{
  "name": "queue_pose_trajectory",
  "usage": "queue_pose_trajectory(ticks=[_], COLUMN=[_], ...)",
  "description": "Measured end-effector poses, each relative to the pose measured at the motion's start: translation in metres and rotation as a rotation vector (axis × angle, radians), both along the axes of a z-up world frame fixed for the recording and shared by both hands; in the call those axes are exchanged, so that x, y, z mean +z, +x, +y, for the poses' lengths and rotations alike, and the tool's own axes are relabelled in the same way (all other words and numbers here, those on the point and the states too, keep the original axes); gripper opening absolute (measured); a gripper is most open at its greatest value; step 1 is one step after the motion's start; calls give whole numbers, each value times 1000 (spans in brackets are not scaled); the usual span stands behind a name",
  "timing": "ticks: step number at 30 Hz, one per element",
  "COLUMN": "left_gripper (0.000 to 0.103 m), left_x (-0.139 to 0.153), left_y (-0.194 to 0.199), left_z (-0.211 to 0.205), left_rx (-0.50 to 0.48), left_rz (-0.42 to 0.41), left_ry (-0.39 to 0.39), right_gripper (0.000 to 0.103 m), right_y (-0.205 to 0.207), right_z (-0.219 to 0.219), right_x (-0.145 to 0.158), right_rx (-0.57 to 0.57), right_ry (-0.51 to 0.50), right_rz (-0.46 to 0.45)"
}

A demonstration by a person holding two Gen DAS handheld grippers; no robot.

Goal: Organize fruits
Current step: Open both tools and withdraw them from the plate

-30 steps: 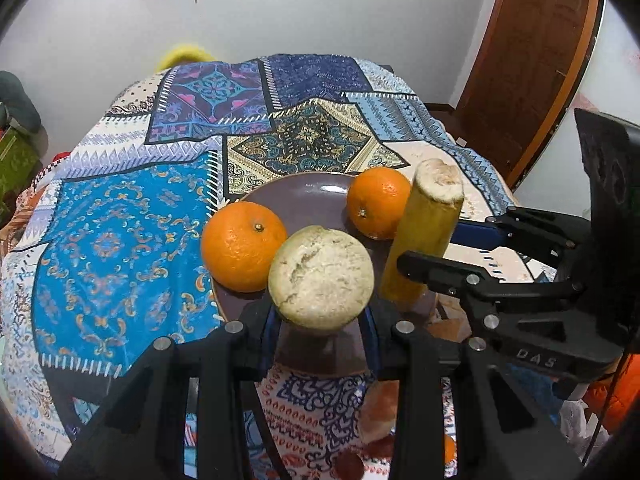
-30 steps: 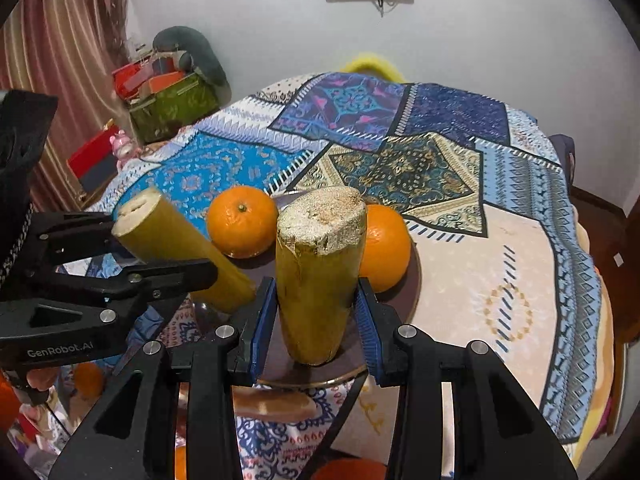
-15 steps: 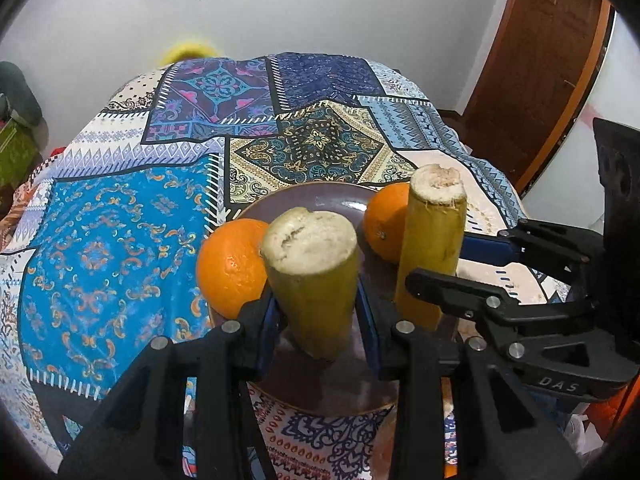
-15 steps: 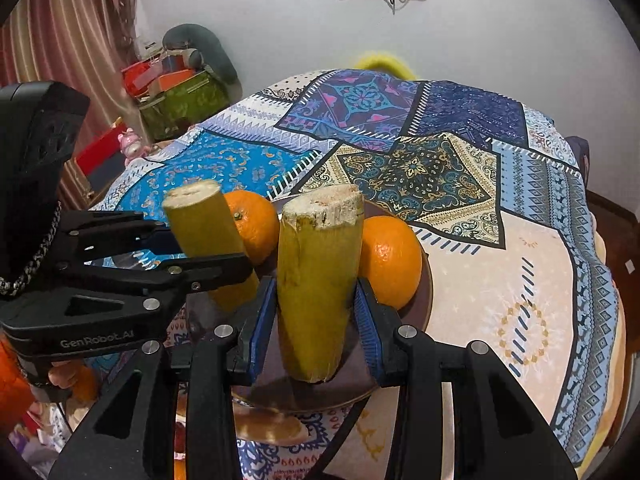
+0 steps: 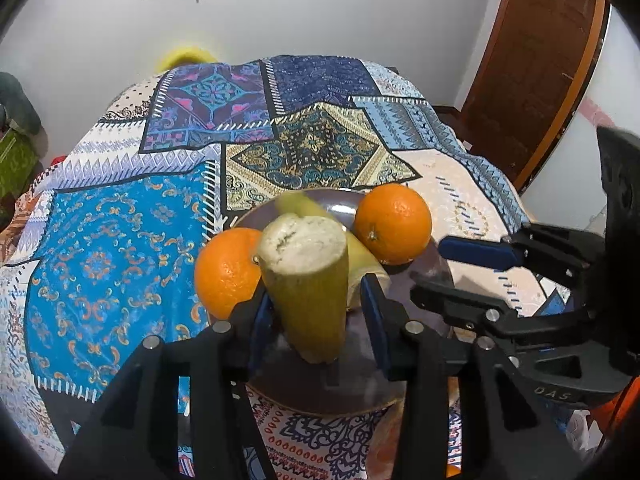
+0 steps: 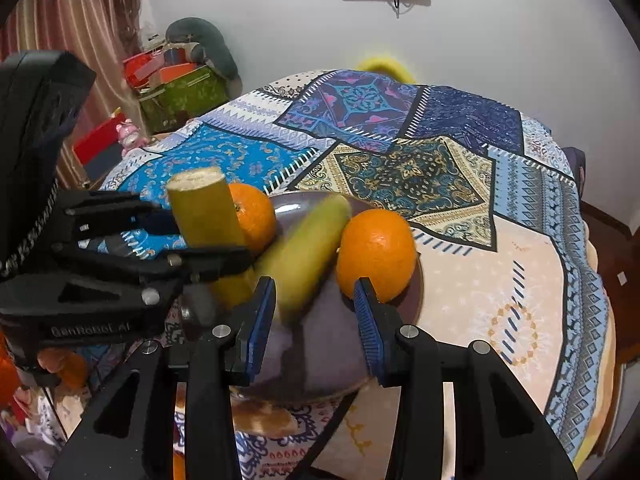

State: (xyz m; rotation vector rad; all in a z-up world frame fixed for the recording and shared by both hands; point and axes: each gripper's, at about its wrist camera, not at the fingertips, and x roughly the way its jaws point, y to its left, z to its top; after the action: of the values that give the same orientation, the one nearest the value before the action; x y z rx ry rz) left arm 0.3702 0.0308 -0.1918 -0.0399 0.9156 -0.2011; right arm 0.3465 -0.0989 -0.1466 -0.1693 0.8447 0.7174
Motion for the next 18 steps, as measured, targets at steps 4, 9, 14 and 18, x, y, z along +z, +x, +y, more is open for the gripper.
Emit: queue_pose_trajectory(ticks=[4, 9, 14, 18], left_gripper=[49, 50, 50, 50], left_x=[4, 9, 16, 25], left_y=[2, 4, 8, 10], left_z=[0, -6, -14, -16], left_rx=[13, 8, 6, 17], left_rz=[2, -4, -14, -31], left_ry=[-5, 14, 31, 35], right_gripper=[44, 46, 46, 46], right_y=[-1, -4, -8, -12], right_z=[-11, -26, -41, -52], right_x=[1, 6, 10, 10], right_rx=[-31, -59, -85, -106], right_ry=[2, 20, 47, 50], right_rz=[10, 10, 14, 9])
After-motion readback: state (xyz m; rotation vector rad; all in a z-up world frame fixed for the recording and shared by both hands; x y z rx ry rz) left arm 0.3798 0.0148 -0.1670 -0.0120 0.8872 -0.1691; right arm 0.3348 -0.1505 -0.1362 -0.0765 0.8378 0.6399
